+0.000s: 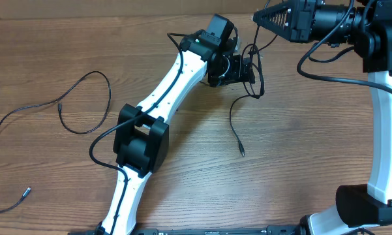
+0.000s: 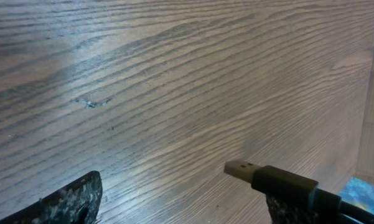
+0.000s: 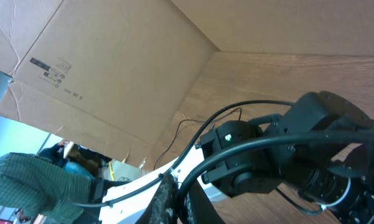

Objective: Untangle cables

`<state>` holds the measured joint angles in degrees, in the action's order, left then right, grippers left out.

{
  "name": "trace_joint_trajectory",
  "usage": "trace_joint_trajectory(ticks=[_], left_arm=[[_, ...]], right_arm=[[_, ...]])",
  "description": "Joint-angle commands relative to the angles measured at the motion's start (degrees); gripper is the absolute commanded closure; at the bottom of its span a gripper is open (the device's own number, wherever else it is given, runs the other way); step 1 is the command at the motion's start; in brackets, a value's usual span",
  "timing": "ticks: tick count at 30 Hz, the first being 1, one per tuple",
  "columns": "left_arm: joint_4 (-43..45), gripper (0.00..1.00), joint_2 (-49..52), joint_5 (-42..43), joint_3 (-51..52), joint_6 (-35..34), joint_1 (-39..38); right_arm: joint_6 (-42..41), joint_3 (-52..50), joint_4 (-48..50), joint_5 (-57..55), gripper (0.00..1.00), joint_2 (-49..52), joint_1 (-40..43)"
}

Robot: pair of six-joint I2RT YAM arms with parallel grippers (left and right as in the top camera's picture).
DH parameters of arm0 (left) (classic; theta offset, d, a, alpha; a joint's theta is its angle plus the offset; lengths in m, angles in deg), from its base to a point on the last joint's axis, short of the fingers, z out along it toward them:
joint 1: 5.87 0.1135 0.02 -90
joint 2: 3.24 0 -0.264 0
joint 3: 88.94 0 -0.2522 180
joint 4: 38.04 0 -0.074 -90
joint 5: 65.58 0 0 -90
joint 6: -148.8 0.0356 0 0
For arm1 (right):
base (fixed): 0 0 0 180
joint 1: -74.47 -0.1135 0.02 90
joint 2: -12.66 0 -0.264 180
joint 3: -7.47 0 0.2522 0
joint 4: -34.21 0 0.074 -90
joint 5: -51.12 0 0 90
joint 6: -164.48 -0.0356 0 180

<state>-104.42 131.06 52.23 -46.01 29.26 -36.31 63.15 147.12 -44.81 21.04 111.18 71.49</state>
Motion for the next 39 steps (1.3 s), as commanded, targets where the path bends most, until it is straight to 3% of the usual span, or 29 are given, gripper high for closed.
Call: trace_joint_trajectory(ticks=[1,6,11,17,28,29,31,39], left_arm=[[0.57,0.13,0.42,-1.42,-0.15,-2.62,-0.94],[0.68,0.14,0.42,-1.42,-0.15,-3.91,-1.05],[0.68,0.37,0.42,-1.40,-0.15,-3.91,-1.09],[0.68,0.55,0.42,-1.40,-0.15,-3.91,-1.09],[0.66,0.74,0.42,-1.46,-0.15,-3.89,-1.09],[0.63,0.83,0.42,-1.46,-0.15,-3.89,-1.09],[0.66,0.92,0.42,-1.49,-0.15,-3.89,-1.09],[0.61,0.96,0.42,-2.54,-0.15,-3.89,-1.09]], right_arm=[[0.92,1.68,0.17,0.09,0.96,-1.64,0.15],[0.92,1.68,-0.02,-0.94,0.96,-1.64,0.15],[1.79,1.68,-1.22,-1.49,0.96,-1.64,0.15],[2.23,1.68,-2.14,-2.47,0.96,-1.64,0.15],[2.21,1.68,-2.34,-3.34,0.96,-1.64,0.15],[2.21,1.68,-2.36,-3.37,0.96,-1.64,0.15],[2.21,1.68,-2.32,-3.52,0.96,-1.64,0.17],[2.21,1.68,-2.38,-3.52,0.96,-1.64,0.92]])
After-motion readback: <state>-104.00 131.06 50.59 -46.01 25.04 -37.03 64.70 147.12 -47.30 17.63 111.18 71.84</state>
